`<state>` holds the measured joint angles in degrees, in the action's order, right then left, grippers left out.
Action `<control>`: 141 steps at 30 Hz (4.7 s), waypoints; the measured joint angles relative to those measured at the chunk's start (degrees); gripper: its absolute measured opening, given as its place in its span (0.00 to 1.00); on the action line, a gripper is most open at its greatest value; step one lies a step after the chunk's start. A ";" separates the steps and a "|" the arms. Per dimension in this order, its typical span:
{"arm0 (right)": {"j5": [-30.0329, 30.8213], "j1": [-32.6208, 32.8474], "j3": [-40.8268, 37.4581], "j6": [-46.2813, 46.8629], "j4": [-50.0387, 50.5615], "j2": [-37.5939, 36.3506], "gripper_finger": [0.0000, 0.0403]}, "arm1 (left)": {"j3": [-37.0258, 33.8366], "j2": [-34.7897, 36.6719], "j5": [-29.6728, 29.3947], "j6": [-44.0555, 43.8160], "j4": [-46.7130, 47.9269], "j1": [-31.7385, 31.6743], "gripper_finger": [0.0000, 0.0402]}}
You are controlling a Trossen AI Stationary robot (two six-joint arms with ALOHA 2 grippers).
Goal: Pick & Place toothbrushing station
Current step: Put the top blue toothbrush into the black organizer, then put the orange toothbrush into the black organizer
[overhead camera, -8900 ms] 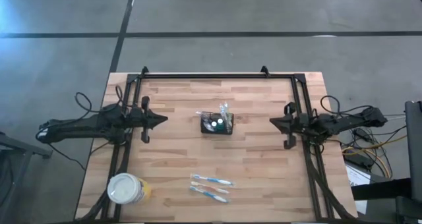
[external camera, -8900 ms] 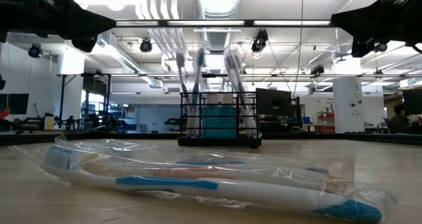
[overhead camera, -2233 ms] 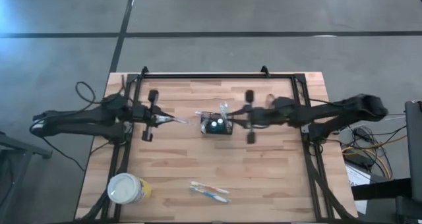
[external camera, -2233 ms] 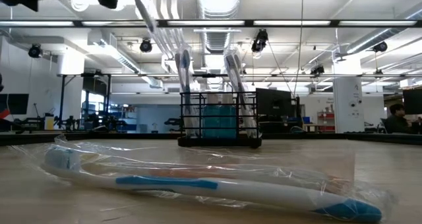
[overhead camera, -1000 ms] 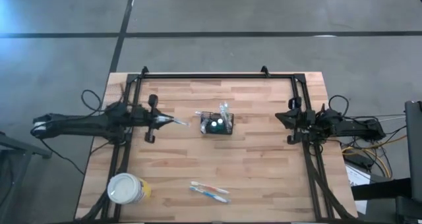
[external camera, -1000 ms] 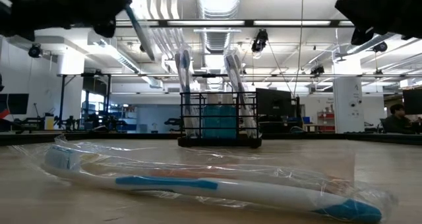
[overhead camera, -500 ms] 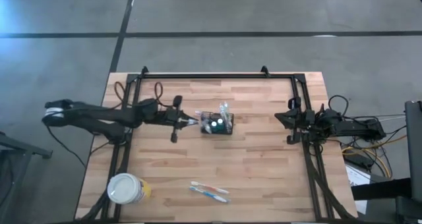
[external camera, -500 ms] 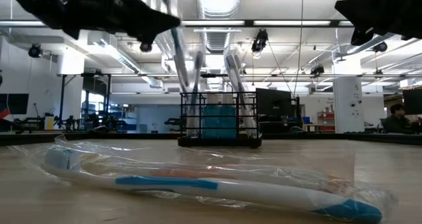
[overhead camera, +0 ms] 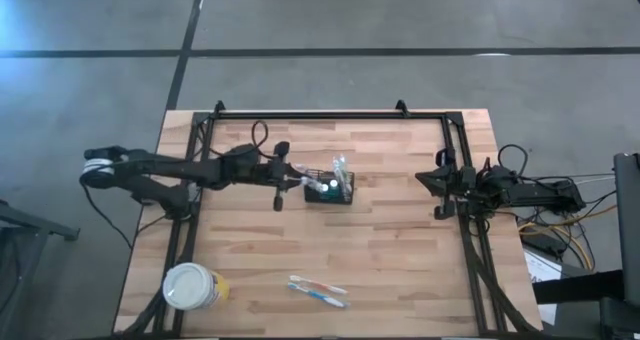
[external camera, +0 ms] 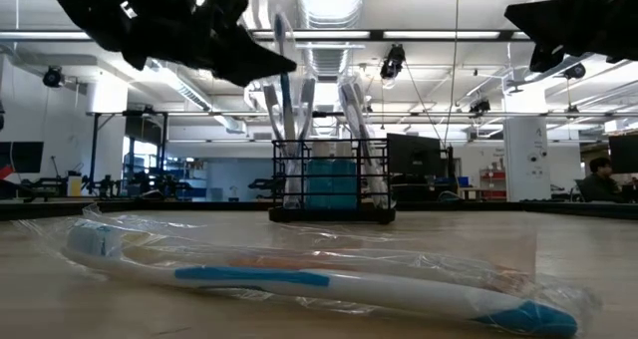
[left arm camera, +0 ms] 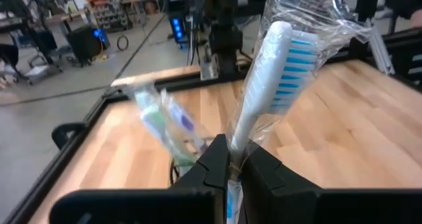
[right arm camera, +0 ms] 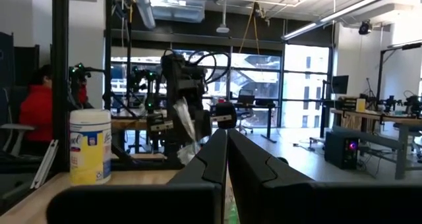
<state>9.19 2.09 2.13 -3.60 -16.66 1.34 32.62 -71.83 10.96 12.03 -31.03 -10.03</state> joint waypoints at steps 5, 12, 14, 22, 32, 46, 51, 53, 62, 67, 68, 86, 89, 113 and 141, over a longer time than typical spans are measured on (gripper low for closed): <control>0.00 0.00 -0.02 0.01 -0.03 0.17 0.02 | 0.00 -2.88 -0.02 -0.15 0.06 -0.10 0.05; -0.02 0.00 -0.02 0.15 -0.05 0.17 0.02 | 0.00 -6.68 -0.07 -1.21 -1.35 -0.14 0.05; -0.02 0.00 -0.02 0.24 -0.05 0.17 0.02 | 0.00 -7.74 -0.16 -1.21 -1.56 -0.26 0.05; -0.02 0.00 -0.02 0.24 -0.07 0.17 0.02 | -0.01 -11.35 0.14 -0.50 -2.50 -1.41 0.05; -0.04 0.00 -0.02 0.23 -0.07 0.26 0.02 | 0.04 -13.48 1.34 0.87 -3.68 -1.94 0.05; -0.04 0.00 -0.02 0.46 -0.12 0.26 0.02 | -0.12 -9.37 -0.55 -2.69 -2.12 -2.31 0.35; -0.11 0.00 -0.02 0.63 -0.12 0.26 0.02 | -0.13 -9.11 -0.44 -2.75 -2.34 -2.29 0.49; -0.11 0.01 -0.02 0.63 -0.15 0.26 0.02 | -0.13 -8.83 -0.49 -3.54 -2.06 -2.29 0.53; -0.13 0.00 -0.02 1.31 -0.25 0.26 0.02 | -0.02 -2.28 -1.19 -6.59 2.07 -2.29 0.60; -0.13 0.02 -0.02 1.73 -0.29 0.28 0.02 | 0.04 4.13 -1.20 -7.37 7.12 -2.29 0.60; -0.13 0.02 -0.02 1.73 -0.29 0.28 0.02 | 0.02 5.67 -1.20 -7.18 8.17 -2.29 0.60; -0.09 0.00 -0.02 1.73 -0.25 0.28 0.02 | -0.41 35.78 5.47 -3.26 30.83 -2.22 0.40; -0.09 0.00 -0.02 1.73 -0.22 0.28 0.02 | -3.04 41.27 2.02 -2.06 32.13 -2.36 0.22; -0.10 0.02 -0.02 2.22 0.32 2.25 0.02 | -24.35 62.11 -3.30 -5.01 29.21 -2.88 0.01; 4.82 16.13 40.30 13.79 18.54 67.14 0.02 | -26.03 63.10 -12.59 -9.61 29.56 -3.02 0.02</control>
<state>14.01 18.21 42.43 10.19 1.88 68.49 6.59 -8.73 -1.63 2.42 -1.46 -13.05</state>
